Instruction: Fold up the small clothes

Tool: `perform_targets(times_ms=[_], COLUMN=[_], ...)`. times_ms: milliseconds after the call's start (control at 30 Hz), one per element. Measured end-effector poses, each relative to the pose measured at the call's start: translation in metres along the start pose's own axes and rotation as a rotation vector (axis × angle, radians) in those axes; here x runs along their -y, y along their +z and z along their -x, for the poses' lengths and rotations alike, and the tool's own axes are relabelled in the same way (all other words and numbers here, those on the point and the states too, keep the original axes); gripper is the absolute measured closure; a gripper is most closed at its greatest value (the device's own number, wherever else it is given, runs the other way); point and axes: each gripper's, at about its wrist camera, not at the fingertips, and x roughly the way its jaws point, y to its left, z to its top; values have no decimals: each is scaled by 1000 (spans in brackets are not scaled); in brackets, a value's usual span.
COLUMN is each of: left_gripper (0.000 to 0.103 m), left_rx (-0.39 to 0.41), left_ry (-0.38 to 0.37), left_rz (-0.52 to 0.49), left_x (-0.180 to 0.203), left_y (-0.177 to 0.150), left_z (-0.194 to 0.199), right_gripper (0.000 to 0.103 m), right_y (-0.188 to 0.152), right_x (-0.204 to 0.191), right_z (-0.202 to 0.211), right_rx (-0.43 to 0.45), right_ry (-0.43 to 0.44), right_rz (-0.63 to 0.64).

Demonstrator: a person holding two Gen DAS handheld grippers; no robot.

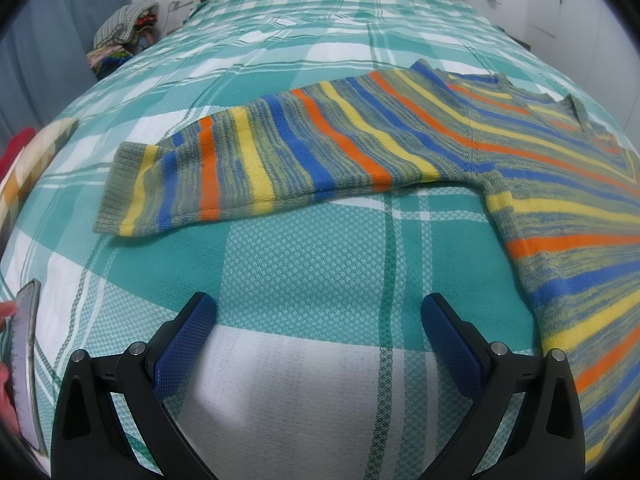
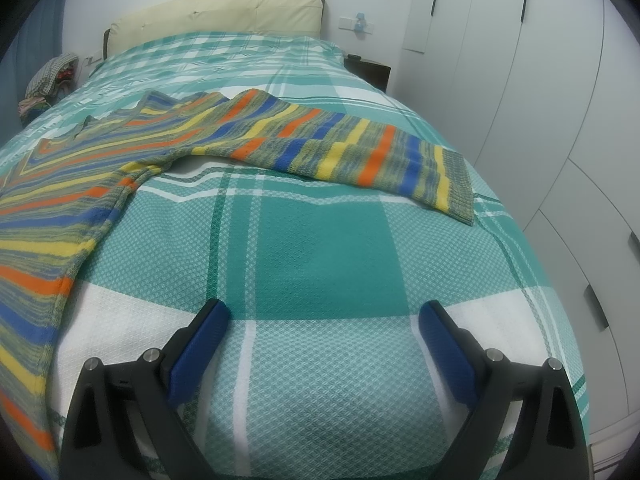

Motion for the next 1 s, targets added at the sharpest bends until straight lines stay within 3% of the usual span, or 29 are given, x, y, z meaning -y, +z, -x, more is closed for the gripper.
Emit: perform_targets(times_ms=[1000], left_gripper=[0], left_rx=[0], left_ry=[-1], left_rz=[2], left_x=[0], left_y=[2], left_z=[-1], right_gripper=[8], right_y=[0], right_x=[1], right_z=[0], right_rx=[0], right_ry=[-2], right_rz=[1])
